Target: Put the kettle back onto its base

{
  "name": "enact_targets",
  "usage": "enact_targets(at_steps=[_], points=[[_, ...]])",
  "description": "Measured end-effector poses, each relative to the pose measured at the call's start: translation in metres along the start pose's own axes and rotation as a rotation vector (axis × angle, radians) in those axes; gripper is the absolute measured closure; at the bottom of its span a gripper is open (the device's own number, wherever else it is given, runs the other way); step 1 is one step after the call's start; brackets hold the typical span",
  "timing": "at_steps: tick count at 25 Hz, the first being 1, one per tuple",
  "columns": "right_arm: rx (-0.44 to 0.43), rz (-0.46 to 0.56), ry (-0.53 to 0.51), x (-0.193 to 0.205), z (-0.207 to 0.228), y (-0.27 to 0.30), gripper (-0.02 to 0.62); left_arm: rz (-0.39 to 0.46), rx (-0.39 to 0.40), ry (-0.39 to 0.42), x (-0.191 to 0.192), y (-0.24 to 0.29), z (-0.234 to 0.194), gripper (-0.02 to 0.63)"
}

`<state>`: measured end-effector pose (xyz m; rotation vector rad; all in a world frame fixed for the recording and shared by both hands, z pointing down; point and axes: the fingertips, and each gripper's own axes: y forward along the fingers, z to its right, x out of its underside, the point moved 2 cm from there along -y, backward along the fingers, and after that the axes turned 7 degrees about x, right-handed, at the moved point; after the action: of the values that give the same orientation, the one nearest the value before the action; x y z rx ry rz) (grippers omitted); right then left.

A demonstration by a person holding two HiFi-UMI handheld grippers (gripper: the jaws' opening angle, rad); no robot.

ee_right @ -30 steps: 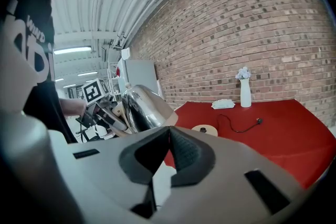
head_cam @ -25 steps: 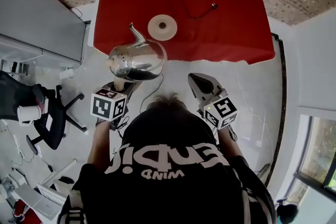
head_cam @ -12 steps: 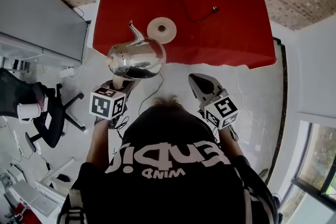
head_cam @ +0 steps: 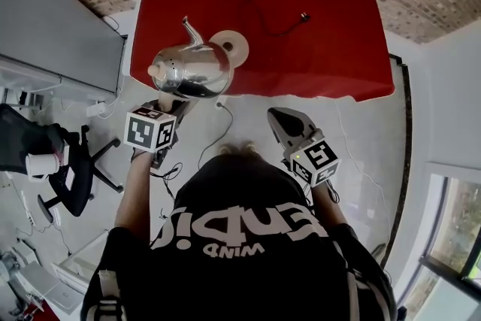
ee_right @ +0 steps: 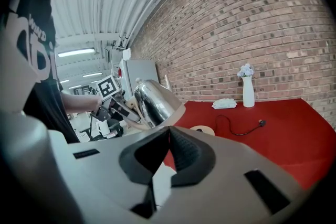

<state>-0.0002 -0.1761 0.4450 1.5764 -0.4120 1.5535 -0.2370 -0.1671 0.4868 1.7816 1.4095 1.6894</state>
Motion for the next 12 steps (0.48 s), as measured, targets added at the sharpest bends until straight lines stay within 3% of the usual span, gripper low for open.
enact_targets(at_steps=[12], points=[[0.017, 0.003, 0.013, 0.002, 0.006, -0.001, 0.572, 0.007, 0.002, 0.042, -0.063, 0.025, -0.036, 0.552]])
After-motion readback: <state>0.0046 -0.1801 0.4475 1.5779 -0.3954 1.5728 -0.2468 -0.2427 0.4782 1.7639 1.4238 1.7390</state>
